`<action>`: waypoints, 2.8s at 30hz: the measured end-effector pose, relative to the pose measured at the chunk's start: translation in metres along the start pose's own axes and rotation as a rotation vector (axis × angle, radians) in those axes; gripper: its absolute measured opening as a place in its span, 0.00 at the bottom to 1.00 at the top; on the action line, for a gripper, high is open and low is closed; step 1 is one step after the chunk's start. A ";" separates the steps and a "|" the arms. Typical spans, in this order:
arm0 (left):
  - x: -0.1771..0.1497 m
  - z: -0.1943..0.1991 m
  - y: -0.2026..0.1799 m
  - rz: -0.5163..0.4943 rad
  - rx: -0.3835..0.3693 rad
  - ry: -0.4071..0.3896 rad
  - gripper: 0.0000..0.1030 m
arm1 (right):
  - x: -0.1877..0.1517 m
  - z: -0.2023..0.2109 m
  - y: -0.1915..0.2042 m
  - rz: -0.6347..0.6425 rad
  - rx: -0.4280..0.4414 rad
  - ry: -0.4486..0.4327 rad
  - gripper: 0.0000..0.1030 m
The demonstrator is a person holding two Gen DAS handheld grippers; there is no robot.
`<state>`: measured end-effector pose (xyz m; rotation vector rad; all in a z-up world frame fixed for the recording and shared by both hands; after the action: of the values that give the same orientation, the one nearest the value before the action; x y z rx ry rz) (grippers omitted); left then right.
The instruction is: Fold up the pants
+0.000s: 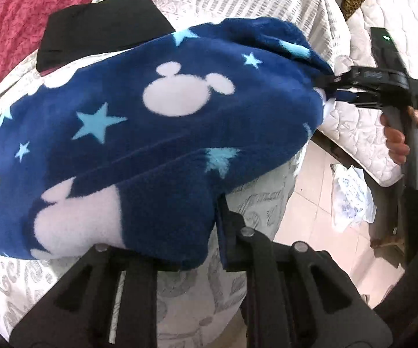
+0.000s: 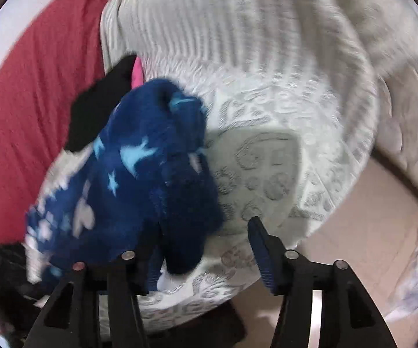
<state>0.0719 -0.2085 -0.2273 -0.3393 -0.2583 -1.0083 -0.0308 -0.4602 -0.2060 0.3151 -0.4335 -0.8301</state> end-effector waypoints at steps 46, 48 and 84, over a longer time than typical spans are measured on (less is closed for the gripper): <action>-0.172 0.153 0.301 0.827 0.303 -0.246 0.47 | -0.083 -0.035 0.333 0.951 -0.068 -0.086 0.68; -0.187 0.154 0.333 0.889 0.302 -0.260 0.47 | -0.113 -0.055 0.362 1.066 -0.063 -0.057 0.68; -0.153 0.140 0.505 1.030 -0.053 -0.555 0.12 | -0.184 -0.275 0.544 1.637 -0.479 -0.256 0.21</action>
<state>0.4198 0.2124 -0.2347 -0.7035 -0.4864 0.1133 0.3408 0.0550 -0.2551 -0.5903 -0.5433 0.6578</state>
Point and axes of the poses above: each gripper's, at about its wrist camera, not at the fingertips, and z roughly against the way its jaws point, y to its left, x to its top, the point moved 9 cm from there along -z, roughly the way its jaws point, and after that the axes turned 8 degrees about y, right-handed, at the moved point
